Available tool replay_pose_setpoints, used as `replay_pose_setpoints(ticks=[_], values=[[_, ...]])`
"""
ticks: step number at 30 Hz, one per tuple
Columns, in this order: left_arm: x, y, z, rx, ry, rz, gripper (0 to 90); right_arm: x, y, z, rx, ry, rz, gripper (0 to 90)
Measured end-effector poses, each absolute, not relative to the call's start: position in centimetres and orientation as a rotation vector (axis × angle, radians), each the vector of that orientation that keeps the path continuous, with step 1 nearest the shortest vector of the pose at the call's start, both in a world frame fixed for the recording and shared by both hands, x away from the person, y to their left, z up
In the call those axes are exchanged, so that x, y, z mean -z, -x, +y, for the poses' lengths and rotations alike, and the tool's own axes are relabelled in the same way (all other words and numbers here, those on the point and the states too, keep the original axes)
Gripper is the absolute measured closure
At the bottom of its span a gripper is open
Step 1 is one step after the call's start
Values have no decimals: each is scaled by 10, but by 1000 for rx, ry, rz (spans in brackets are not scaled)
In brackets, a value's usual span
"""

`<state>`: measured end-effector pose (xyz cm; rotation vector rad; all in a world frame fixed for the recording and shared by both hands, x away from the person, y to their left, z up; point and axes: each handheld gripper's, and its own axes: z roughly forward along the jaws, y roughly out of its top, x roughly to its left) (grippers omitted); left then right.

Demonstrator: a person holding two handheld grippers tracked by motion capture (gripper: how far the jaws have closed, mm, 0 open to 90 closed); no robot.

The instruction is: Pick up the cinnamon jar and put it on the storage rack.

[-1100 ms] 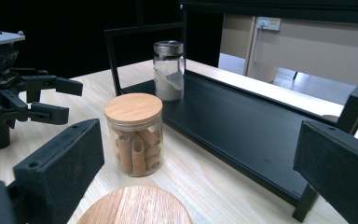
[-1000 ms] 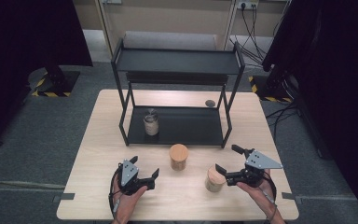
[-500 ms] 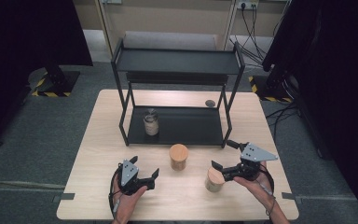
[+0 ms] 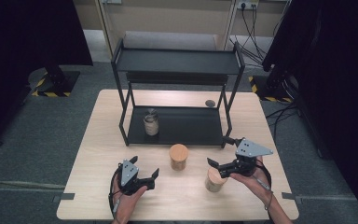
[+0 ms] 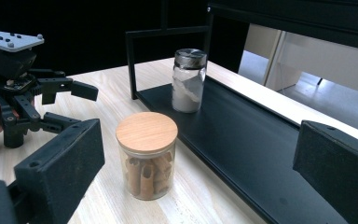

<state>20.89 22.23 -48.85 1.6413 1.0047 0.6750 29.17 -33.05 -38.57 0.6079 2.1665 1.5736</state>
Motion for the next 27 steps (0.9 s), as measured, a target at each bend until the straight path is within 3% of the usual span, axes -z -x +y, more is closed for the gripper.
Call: replay_pose_setpoints(ticks=[27], values=[[488,-209,223,-672,-1642,1005,30,370,-325,-302,-1496,-519,2314,30]])
